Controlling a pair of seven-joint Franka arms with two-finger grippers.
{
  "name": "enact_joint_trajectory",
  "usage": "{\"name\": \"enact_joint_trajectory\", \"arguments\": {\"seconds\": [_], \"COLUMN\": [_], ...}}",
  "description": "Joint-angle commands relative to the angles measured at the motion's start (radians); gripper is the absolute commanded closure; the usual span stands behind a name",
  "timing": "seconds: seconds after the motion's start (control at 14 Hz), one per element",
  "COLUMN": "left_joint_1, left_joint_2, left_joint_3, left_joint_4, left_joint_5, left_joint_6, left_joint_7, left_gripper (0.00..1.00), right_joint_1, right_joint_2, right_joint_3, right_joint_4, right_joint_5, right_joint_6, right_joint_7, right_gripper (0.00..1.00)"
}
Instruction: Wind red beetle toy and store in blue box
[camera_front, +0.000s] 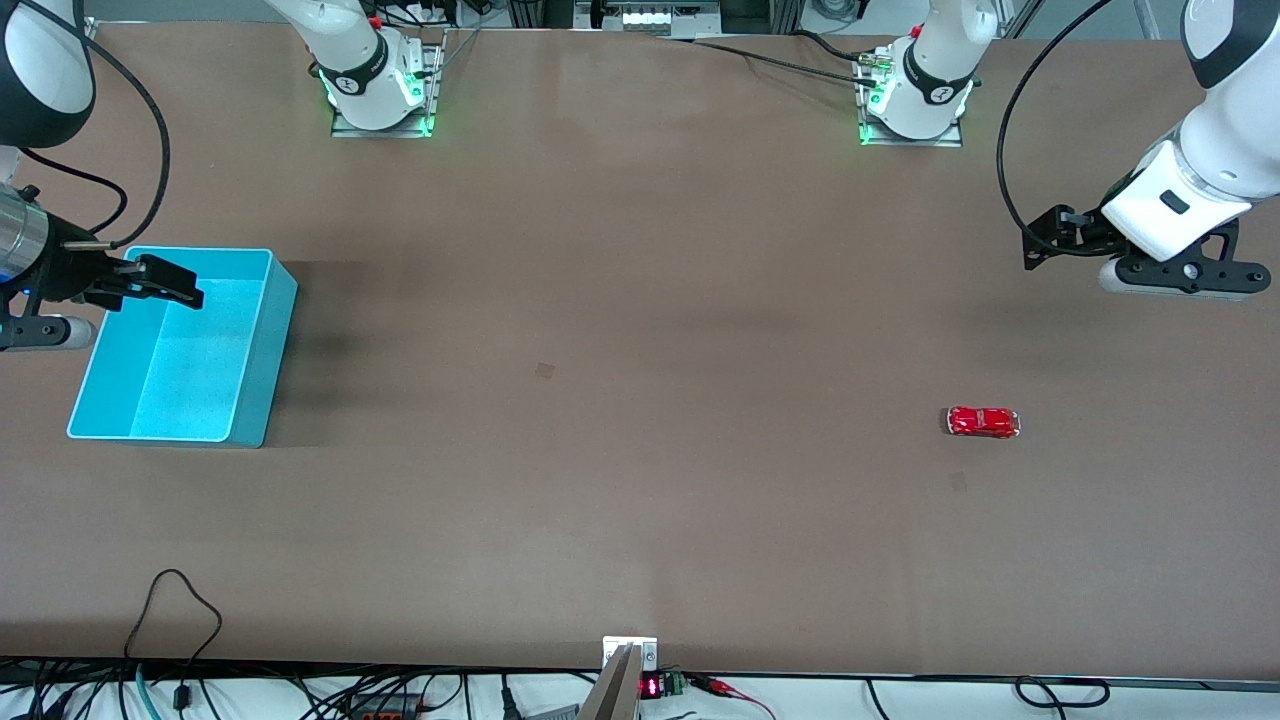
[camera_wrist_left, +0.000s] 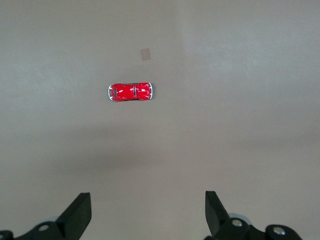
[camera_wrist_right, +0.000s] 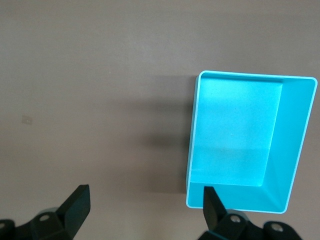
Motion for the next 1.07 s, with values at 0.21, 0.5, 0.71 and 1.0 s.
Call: {"name": "enact_joint_trajectory", "arguments": {"seconds": [0.21,0.5,0.71,1.0], "left_joint_1": [-0.003,-0.002,0.001,-0.005], "left_joint_2": [0.014,0.015,0.024,0.036], "left_joint_3": [0.001,0.001,0.002,-0.001], "left_joint_4": [0.034,0.034,0.034,0.034], "left_joint_5": [-0.013,-0.014,-0.018,-0.014], "left_joint_6": [-0.024,-0.024,-0.022,-0.056], "left_joint_7": [0.003,0.003,-0.005,-0.01], "left_gripper": [0.0,0.0,0.0,0.0], "right_joint_1": [0.002,0.0,-0.003,-0.003], "right_joint_2": [-0.028,-0.026,-0.026,-0.021], "right_joint_3": [-0.003,-0.003,-0.006,-0.006], "right_joint_4": [-0.023,-0.023,-0.022,-0.02], "right_joint_5": [0.017,0.017,0.017,0.017], "right_joint_6": [-0.004,-0.004,-0.004,-0.002], "right_joint_7": [0.01,0.01,0.01,0.01], "right_gripper": [0.0,0.0,0.0,0.0]}}
